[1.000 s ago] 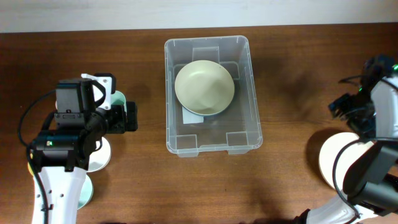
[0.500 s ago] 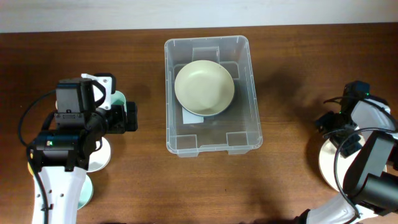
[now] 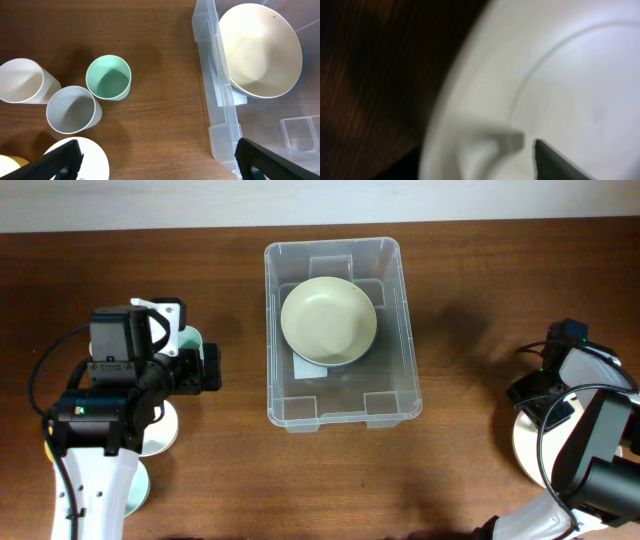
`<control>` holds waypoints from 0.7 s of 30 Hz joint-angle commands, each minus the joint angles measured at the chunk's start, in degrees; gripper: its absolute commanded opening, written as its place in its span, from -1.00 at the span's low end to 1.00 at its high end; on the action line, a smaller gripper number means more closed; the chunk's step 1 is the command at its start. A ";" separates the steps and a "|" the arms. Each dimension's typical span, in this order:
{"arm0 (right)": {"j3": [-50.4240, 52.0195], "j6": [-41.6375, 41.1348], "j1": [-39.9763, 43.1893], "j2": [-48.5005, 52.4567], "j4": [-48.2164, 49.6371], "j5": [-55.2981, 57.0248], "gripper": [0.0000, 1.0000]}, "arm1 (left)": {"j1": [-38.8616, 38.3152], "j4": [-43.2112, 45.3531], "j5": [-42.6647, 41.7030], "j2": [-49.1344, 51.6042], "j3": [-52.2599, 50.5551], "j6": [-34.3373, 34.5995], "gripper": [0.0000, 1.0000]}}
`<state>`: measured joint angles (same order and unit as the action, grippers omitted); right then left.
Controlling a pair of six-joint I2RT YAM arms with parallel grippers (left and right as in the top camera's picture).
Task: Pack container
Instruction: 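Move the right gripper to the second cream bowl and grasp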
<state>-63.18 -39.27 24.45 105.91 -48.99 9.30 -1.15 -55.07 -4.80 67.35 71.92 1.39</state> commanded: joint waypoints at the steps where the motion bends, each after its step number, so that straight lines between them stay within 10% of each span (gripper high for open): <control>1: 1.03 -0.42 0.33 0.15 0.09 0.35 -0.03 | 0.20 0.13 -1.01 0.20 1.27 0.35 1.00; 10: 1.03 -0.42 0.33 0.26 0.33 0.33 -0.92 | 0.20 0.13 -1.01 0.20 1.27 0.35 1.00; 21: 1.03 -0.37 0.33 0.26 1.46 0.33 -0.93 | 0.20 0.13 -1.01 0.20 1.27 0.35 0.99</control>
<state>-62.83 -38.79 24.45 105.71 -48.75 11.62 -1.15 -55.07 -4.80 67.37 71.92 1.39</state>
